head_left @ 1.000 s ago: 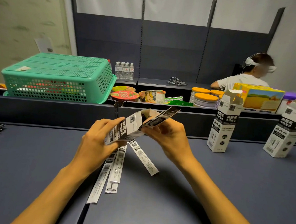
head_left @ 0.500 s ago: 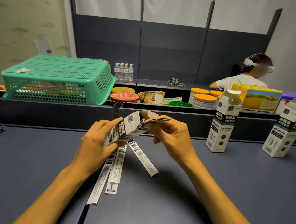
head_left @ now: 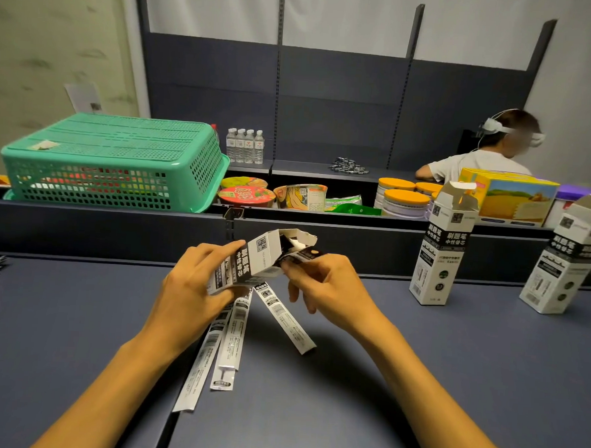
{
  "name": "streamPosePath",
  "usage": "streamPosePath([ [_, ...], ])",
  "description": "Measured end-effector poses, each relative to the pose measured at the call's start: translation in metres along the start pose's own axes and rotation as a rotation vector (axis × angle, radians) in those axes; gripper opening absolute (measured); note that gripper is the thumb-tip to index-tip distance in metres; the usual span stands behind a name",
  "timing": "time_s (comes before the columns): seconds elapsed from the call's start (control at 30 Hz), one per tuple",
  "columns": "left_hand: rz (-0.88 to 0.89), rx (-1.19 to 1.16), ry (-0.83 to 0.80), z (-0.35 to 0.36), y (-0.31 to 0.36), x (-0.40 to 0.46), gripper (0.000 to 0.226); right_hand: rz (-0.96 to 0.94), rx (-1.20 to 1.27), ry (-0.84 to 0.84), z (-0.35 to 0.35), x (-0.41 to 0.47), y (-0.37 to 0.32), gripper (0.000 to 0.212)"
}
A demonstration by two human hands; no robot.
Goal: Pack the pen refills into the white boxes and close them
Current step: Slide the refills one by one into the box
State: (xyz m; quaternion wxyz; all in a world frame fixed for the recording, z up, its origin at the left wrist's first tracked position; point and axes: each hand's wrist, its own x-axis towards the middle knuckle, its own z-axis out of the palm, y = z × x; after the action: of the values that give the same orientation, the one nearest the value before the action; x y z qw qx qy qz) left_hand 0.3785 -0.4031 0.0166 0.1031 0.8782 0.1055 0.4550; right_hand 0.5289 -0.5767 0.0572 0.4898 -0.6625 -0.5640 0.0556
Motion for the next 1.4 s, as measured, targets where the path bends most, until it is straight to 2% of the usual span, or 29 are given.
streamPosePath([
  [0.07,-0.009,0.0,0.003,-0.001,0.0,0.0,0.075,-0.045,0.075,0.062,-0.002,0.0,-0.002,0.014],
  [0.2,-0.021,0.001,0.007,-0.002,-0.001,0.001,0.075,-0.108,0.241,0.166,-0.01,0.0,-0.004,0.023],
  [0.7,-0.011,0.015,0.004,0.0,0.001,0.001,0.076,-0.224,0.053,0.202,-0.001,0.001,0.005,0.018],
  [0.93,-0.015,0.006,0.008,-0.001,0.001,0.0,0.076,-0.215,-0.005,0.145,0.003,0.002,0.012,0.021],
  [1.1,-0.004,0.018,-0.005,-0.001,0.002,0.0,0.075,-0.134,-0.13,0.013,0.006,0.002,0.012,0.026],
  [1.23,0.004,0.004,-0.009,-0.001,0.003,-0.001,0.073,-0.072,-0.173,-0.079,0.009,0.001,0.011,0.041],
  [1.4,0.018,0.003,-0.003,-0.001,0.004,-0.001,0.074,-0.056,-0.167,-0.144,0.009,0.002,0.01,0.04],
])
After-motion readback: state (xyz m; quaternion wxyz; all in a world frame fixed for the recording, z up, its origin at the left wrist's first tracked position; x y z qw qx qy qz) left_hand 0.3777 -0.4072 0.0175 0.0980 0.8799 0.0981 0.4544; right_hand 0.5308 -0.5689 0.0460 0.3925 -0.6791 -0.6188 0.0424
